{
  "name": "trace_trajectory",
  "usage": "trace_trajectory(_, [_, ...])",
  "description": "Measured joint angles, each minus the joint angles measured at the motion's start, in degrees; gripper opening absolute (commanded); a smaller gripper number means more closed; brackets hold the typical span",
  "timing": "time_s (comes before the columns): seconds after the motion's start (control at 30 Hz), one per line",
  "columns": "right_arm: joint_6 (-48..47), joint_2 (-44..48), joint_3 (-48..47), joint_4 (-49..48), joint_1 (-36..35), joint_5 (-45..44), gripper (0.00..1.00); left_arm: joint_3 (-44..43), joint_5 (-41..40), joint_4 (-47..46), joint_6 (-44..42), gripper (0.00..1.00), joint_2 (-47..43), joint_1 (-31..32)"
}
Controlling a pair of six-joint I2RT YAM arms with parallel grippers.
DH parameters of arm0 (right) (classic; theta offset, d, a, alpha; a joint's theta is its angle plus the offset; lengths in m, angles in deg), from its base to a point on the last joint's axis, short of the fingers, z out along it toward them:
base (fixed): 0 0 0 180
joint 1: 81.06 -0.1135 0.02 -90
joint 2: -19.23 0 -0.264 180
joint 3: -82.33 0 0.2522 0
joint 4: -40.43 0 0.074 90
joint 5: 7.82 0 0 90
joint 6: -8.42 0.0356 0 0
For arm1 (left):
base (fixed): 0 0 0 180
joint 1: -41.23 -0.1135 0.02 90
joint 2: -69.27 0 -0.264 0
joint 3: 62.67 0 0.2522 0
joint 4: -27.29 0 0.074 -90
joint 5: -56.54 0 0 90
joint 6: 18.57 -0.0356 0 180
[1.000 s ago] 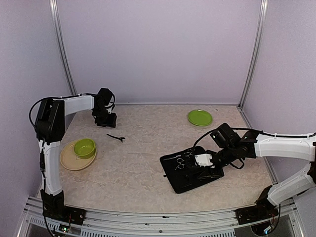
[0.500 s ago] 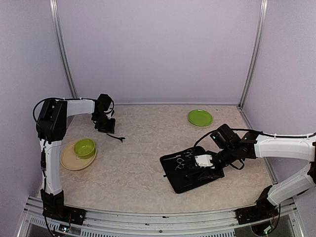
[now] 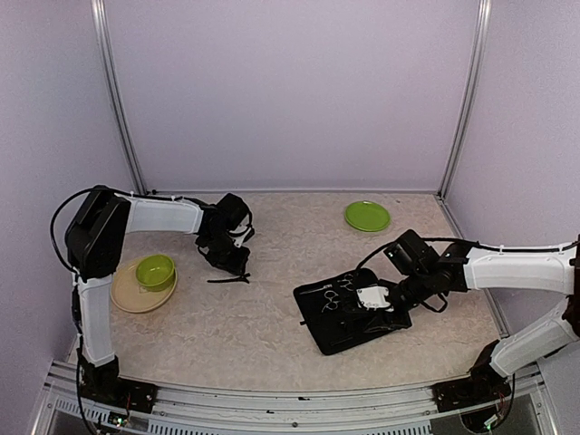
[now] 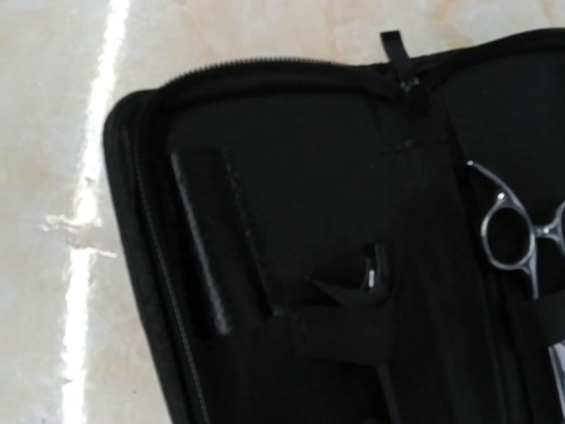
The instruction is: Sort the hair-cutting tools
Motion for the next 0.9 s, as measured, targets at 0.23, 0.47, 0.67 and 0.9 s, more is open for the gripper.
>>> trace_trajectory(0.23, [0.00, -1.38, -2.08, 1.27, 0.00, 0.39, 0.39, 2.27, 2.05, 1.18, 0.74, 0.47, -2.36, 5.75])
trace_trajectory(0.47, [0.02, -1.60, -2.86, 2.14, 0.00, 0.81, 0.39, 3.76, 1.22, 4.44, -0.70, 0.47, -7.19, 3.15])
trace_trajectory(0.67, [0.04, -1.60, -2.89, 2.84, 0.00, 0.83, 0.39, 5.20, -1.29, 7.45, -2.36, 0.51, -9.35, 2.40])
trace_trajectory(0.9, [0.22, -1.57, -2.86, 2.99, 0.00, 1.14, 0.39, 7.10, -10.01, 10.38, -7.56, 0.55, -9.07, 6.03])
